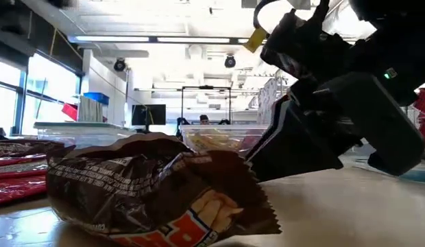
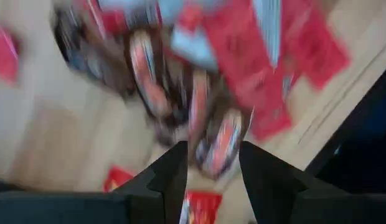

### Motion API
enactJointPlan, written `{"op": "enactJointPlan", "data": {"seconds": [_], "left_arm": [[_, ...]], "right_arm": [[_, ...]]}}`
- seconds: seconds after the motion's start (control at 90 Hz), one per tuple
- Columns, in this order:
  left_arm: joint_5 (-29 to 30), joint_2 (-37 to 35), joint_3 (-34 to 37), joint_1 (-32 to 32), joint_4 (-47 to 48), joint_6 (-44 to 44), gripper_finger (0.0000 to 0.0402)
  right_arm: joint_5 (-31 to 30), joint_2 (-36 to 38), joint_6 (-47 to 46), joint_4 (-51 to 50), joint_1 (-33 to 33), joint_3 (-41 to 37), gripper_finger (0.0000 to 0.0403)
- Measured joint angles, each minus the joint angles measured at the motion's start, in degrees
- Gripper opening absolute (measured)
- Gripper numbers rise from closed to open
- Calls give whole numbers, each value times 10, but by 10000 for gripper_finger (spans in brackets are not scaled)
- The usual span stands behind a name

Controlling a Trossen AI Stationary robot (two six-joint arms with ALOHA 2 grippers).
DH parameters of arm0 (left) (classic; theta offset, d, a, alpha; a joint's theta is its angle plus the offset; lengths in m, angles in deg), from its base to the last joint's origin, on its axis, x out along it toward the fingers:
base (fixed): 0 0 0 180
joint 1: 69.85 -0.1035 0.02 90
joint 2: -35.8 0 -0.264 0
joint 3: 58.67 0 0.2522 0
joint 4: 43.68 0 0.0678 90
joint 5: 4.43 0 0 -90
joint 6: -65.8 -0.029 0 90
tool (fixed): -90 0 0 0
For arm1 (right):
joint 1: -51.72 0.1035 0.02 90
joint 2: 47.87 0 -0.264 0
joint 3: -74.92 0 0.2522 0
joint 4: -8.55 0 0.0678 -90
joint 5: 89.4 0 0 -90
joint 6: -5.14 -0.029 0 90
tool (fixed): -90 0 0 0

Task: Sort candy
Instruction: Put the red candy into the center transparent bin

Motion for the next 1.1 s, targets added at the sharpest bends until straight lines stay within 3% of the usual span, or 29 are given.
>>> {"op": "enactJointPlan", "data": {"seconds": [0.178, 0.322, 0.589, 1.1], "left_arm": [[-4, 0, 33, 85, -7, 153, 129], [-27, 0, 65, 123, -7, 213, 129], [-52, 0, 130, 153, -8, 216, 130], [-115, 0, 253, 136, -146, 188, 194]], "right_arm": [[34, -2, 40, 50, -7, 0, 94], [57, -2, 42, 52, -18, 0, 94], [104, -2, 52, 60, -30, 0, 104], [113, -1, 25, 60, -31, 0, 205]]}}
